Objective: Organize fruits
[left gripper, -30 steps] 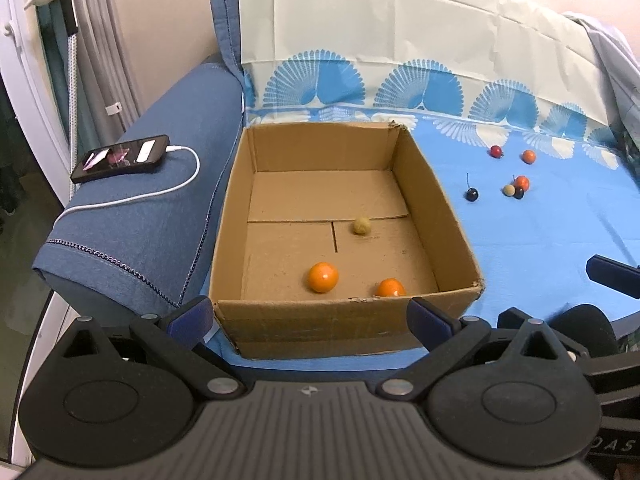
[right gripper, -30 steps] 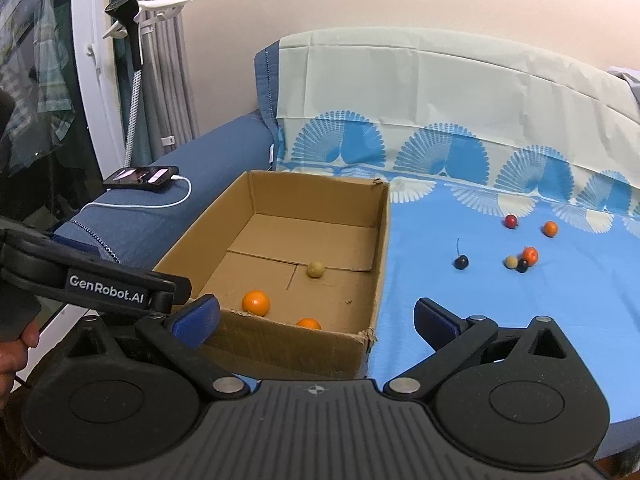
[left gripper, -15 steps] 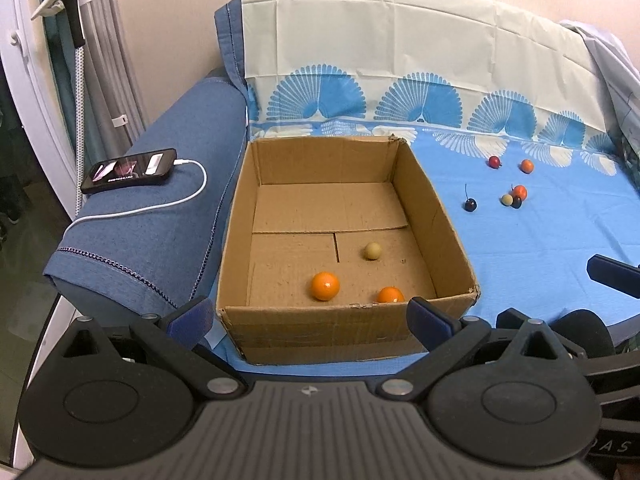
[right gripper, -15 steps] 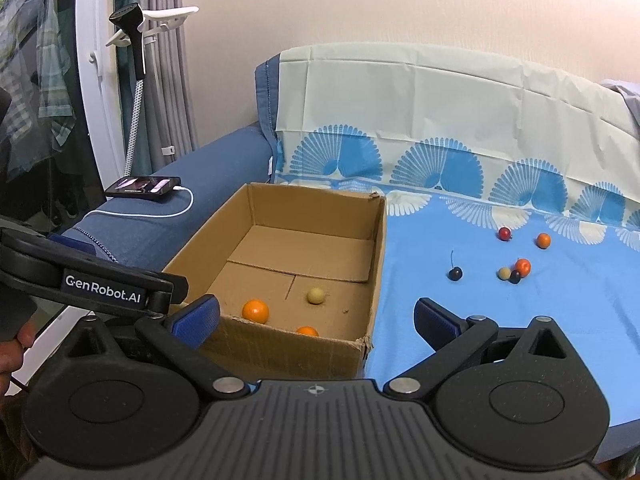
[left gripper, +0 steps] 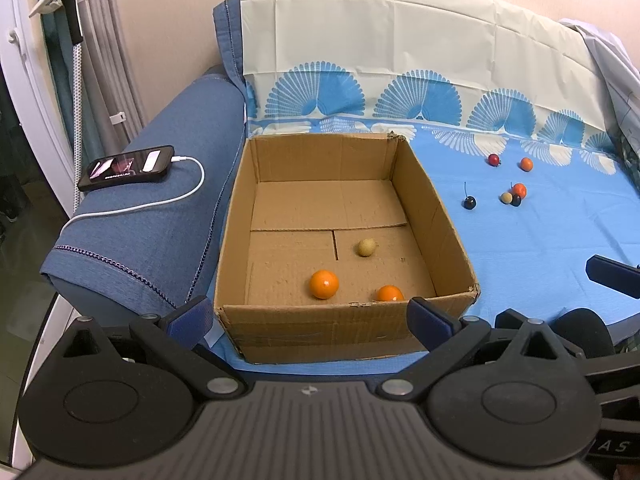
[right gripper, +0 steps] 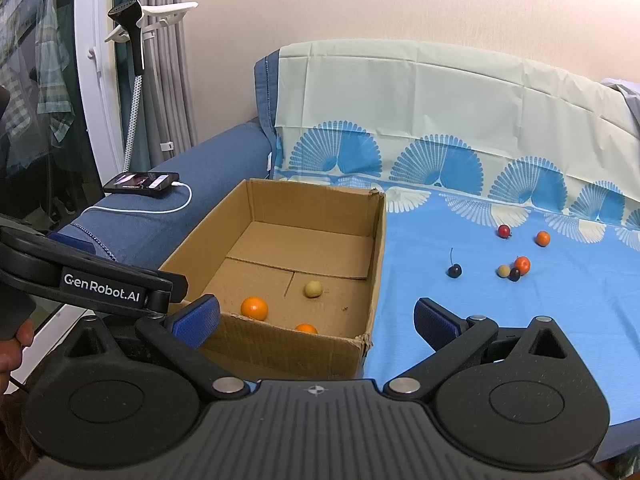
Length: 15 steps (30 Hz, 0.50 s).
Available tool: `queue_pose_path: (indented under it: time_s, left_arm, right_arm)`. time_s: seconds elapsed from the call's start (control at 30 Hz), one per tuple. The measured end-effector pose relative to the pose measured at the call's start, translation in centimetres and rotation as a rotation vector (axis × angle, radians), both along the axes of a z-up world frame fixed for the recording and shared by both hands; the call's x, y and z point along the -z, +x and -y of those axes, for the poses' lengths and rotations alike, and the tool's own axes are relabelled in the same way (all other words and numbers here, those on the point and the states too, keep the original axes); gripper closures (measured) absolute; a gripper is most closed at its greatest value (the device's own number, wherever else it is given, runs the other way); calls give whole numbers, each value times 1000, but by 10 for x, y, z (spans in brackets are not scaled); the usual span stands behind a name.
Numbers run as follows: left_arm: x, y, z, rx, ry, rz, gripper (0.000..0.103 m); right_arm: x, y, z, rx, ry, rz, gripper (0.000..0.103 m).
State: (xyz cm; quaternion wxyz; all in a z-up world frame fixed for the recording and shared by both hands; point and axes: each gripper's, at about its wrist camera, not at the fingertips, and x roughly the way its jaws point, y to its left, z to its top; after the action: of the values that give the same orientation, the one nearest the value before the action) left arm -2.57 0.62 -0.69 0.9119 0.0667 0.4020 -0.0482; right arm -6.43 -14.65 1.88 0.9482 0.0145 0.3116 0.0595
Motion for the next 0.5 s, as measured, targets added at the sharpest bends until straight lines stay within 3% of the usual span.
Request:
queue_pose_path:
  time_s: [0.5]
  left_arm:
    - [8, 3, 1, 4, 6, -18, 0]
  right_arm:
    - [7, 5, 3, -1, 8, -26, 1]
